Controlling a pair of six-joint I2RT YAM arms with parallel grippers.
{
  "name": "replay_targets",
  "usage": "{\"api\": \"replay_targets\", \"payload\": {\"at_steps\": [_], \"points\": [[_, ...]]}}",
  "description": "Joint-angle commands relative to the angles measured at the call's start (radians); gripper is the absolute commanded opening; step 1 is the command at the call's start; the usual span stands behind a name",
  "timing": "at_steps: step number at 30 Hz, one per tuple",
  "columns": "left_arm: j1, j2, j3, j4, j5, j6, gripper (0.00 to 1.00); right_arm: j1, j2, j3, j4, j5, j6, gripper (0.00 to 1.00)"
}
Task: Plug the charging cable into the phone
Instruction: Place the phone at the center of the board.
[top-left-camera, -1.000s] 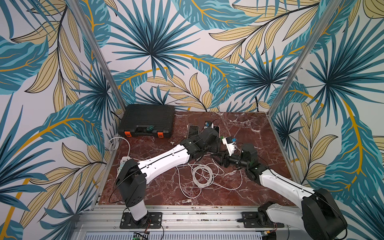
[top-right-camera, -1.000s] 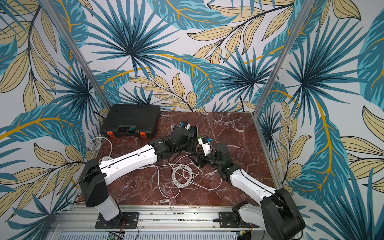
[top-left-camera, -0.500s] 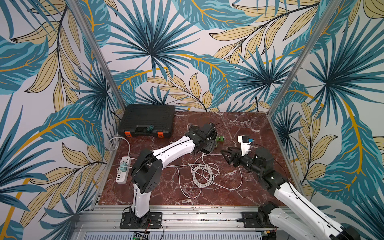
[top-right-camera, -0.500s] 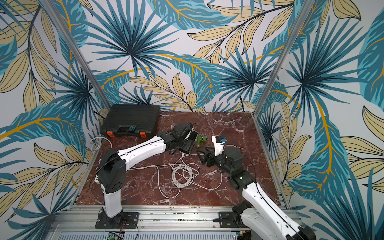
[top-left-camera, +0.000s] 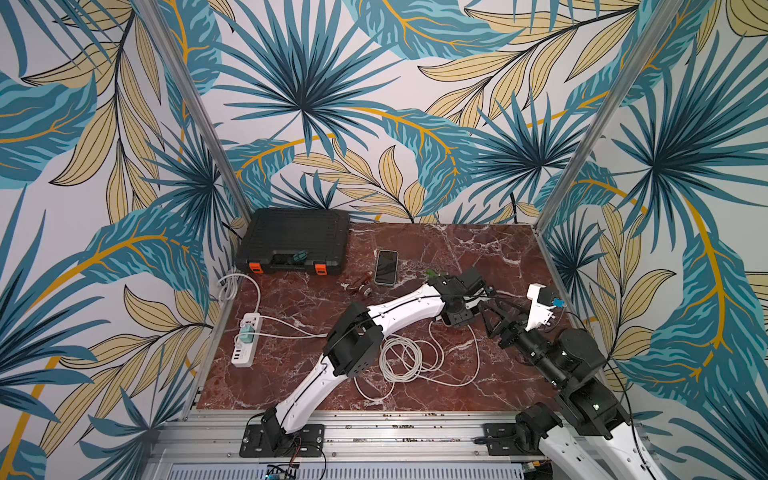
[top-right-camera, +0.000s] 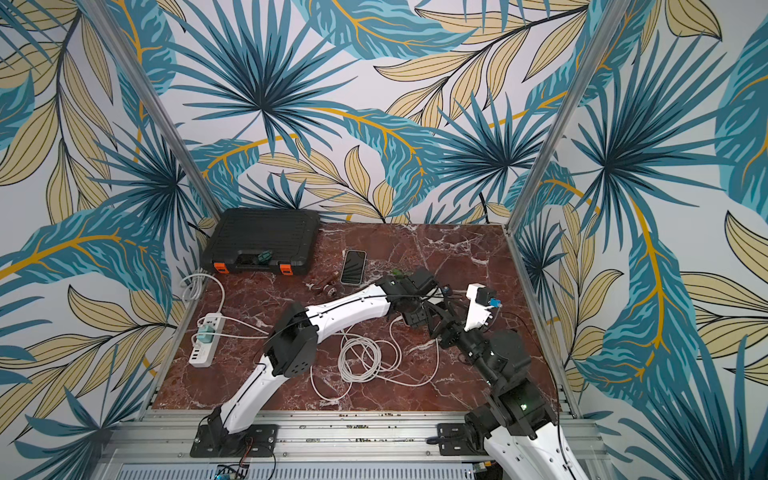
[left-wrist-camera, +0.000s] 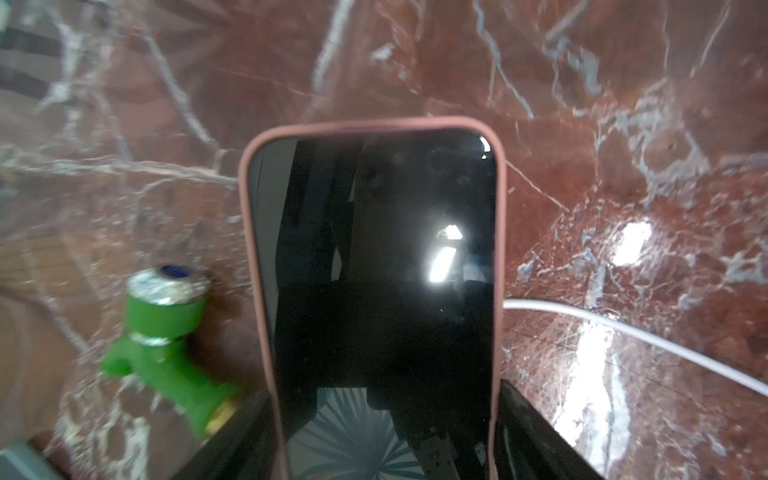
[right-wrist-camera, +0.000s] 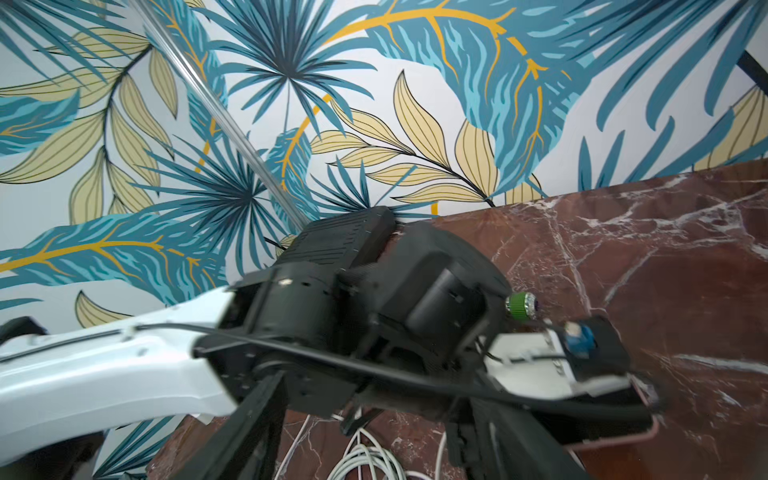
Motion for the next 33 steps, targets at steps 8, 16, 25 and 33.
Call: {"api": "replay_targets", "payload": {"at_steps": [8, 16, 25, 33], "points": [[-0.048, 0.035, 0.017, -0.010, 0.007, 0.129, 0.24, 0.000, -0.027, -0.035, -0.034, -0.038, -0.034, 0.77], [-0.048, 0.054, 0.013, 0.032, -0.016, 0.196, 0.27, 0.000, -0.011, -0.037, -0.017, -0.041, -0.025, 0.77], [-0.047, 0.072, 0.035, 0.044, -0.023, 0.256, 0.86, 0.000, -0.020, -0.037, -0.014, -0.044, -0.023, 0.77], [-0.047, 0.044, 0.034, 0.055, -0.024, 0.226, 1.00, 0.000, -0.021, -0.038, 0.023, -0.084, -0.064, 0.81]]}}
